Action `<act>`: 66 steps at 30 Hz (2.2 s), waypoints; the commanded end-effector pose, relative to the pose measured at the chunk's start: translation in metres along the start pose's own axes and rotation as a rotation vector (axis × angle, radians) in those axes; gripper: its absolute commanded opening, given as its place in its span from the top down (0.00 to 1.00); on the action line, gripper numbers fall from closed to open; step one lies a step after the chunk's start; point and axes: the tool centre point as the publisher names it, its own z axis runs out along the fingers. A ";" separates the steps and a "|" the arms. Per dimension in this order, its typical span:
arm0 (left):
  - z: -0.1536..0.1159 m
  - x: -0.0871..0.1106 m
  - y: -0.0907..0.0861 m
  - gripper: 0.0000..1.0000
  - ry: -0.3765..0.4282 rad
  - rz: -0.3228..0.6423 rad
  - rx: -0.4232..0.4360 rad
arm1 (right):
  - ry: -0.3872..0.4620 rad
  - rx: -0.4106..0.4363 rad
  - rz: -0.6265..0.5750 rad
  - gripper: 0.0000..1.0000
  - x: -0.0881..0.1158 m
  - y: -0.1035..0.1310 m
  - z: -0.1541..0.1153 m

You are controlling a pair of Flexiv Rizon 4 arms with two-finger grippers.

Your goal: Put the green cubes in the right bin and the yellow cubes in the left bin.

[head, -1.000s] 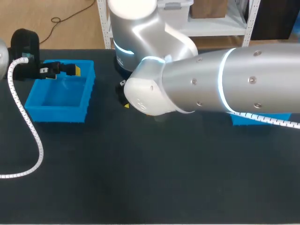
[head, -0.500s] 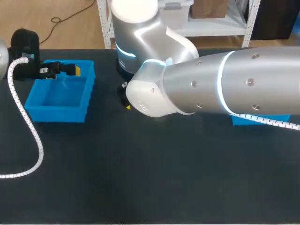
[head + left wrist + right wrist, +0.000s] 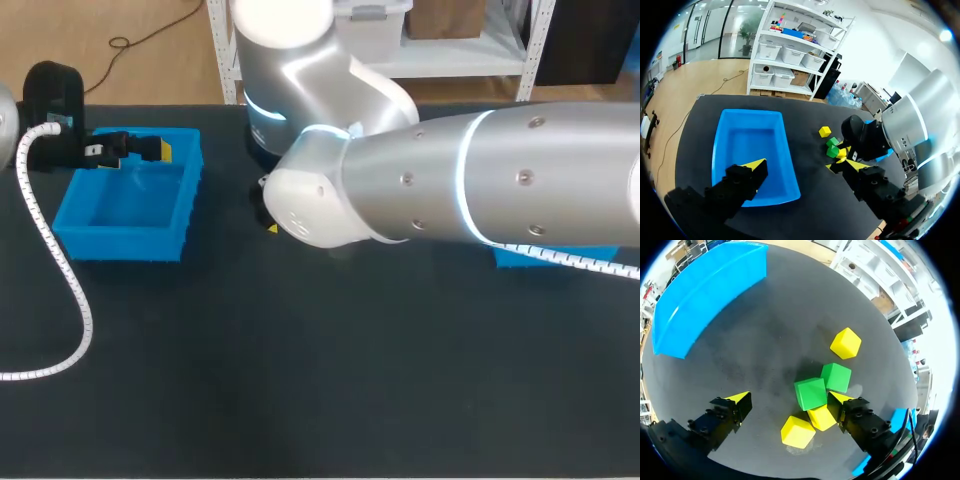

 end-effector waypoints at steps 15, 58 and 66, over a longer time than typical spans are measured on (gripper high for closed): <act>0.000 0.001 0.002 0.00 -0.006 0.002 0.011 | 0.018 -0.002 -0.015 0.00 0.001 0.004 0.011; 0.000 0.001 0.002 0.00 -0.006 0.002 0.011 | -0.133 0.090 -0.128 1.00 0.007 -0.002 -0.026; 0.000 0.001 0.002 0.00 -0.006 0.002 0.011 | -0.257 0.093 -0.058 1.00 0.023 -0.049 -0.085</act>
